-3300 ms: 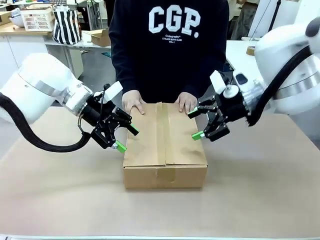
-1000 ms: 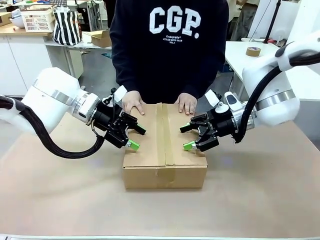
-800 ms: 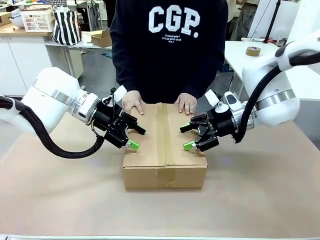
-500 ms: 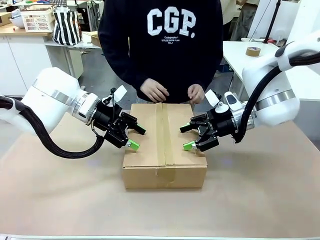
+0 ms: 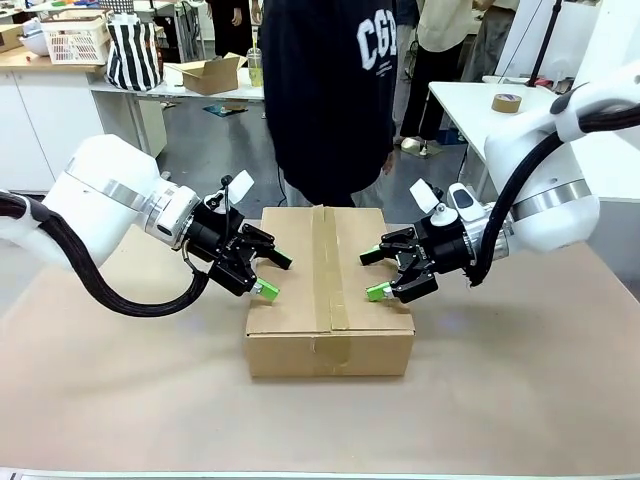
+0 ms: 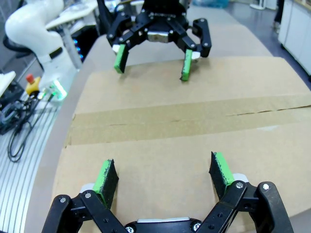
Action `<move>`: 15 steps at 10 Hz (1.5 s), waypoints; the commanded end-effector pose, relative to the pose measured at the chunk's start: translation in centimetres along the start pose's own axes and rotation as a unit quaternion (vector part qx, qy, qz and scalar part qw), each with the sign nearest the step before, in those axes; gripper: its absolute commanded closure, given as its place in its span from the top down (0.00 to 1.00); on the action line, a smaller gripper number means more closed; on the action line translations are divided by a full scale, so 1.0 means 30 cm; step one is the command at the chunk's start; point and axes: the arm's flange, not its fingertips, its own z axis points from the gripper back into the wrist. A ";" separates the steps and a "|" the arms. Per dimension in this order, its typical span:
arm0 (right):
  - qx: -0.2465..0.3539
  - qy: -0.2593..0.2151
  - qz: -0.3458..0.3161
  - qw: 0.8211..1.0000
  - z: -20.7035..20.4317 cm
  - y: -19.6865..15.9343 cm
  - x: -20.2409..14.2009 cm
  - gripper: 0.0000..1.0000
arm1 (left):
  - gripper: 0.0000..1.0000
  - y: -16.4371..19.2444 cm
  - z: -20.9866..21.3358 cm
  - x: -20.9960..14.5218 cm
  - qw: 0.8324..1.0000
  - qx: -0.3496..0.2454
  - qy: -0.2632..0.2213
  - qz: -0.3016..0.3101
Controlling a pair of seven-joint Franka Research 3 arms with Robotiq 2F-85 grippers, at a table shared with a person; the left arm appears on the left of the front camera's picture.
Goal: Pack the gift set into the box.
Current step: Press and hold the closed box until the human finishes sealing it.
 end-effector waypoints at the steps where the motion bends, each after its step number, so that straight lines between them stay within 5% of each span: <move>1: -0.002 -0.002 0.009 1.000 0.002 0.008 -0.008 1.00 | 1.00 -0.002 -0.003 -0.006 1.000 0.002 -0.004 0.002; 15: -0.002 -0.002 0.009 1.000 0.002 0.008 -0.008 1.00 | 1.00 -0.002 -0.003 -0.006 1.000 0.002 -0.004 0.002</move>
